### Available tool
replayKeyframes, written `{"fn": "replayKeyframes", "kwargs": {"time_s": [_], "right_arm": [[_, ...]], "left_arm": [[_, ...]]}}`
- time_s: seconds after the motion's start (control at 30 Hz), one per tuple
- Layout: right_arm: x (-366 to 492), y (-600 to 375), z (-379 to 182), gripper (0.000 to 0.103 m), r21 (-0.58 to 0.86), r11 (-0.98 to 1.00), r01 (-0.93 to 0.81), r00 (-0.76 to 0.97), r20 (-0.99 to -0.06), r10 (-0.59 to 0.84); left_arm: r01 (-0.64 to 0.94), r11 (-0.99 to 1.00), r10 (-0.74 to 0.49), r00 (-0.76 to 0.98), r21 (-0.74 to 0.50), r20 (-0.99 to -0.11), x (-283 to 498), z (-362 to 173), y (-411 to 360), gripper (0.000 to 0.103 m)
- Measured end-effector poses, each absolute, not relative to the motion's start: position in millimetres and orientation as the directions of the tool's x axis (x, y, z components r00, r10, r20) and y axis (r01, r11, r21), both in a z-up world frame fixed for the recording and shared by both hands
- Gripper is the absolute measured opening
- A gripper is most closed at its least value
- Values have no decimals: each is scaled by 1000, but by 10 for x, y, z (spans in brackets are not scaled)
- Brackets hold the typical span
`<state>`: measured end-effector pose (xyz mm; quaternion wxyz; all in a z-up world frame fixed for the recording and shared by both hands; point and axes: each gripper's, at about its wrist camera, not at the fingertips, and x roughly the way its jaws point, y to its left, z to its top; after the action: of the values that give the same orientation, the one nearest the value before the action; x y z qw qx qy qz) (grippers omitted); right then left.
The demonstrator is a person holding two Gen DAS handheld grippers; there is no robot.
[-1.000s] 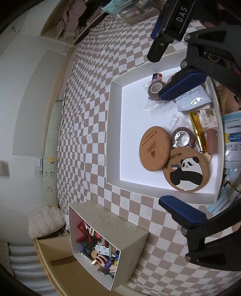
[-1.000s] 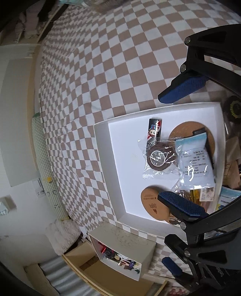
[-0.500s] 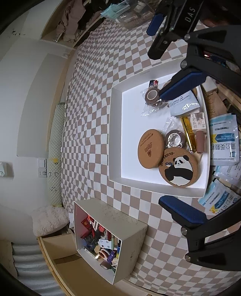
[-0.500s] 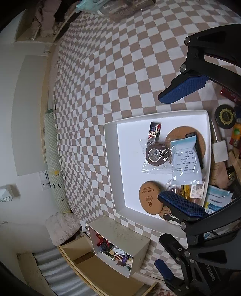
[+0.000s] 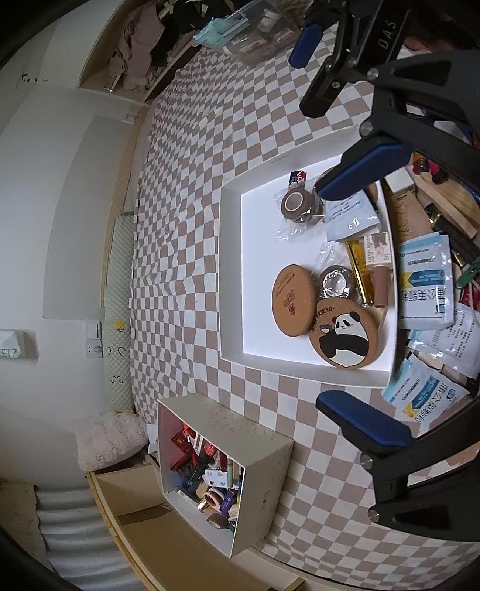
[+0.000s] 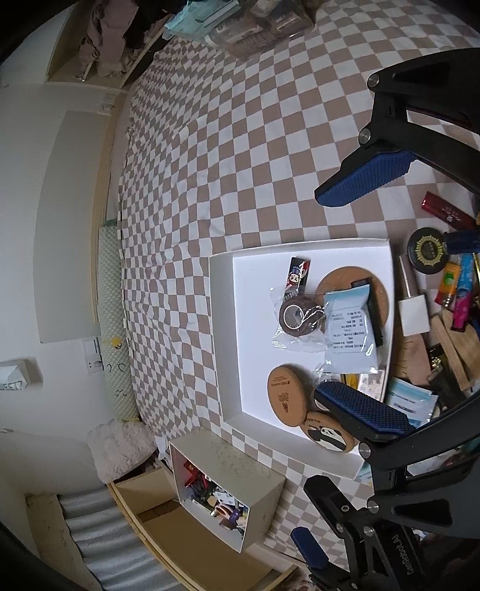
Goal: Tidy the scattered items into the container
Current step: 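Withdraw both open tools from the white tray back over the pile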
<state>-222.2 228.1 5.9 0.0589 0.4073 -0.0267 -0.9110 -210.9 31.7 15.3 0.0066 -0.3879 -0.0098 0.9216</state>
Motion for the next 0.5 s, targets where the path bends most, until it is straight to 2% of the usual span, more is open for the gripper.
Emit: {"fn": "replayKeyframes", "kwargs": {"time_s": [0.13,0.5], "right_arm": [[-2110,2314,120,96,98,-991,92,-669,-731,-134],[-1699,2430,301,96,103,-989,104,-688,-711,-146]], "left_arm": [[2,-1000,5,-708,-9,-706,-1989,210,328,103],[-8,-998,48,-724,-62,-688,-1537,352,259,103]]}}
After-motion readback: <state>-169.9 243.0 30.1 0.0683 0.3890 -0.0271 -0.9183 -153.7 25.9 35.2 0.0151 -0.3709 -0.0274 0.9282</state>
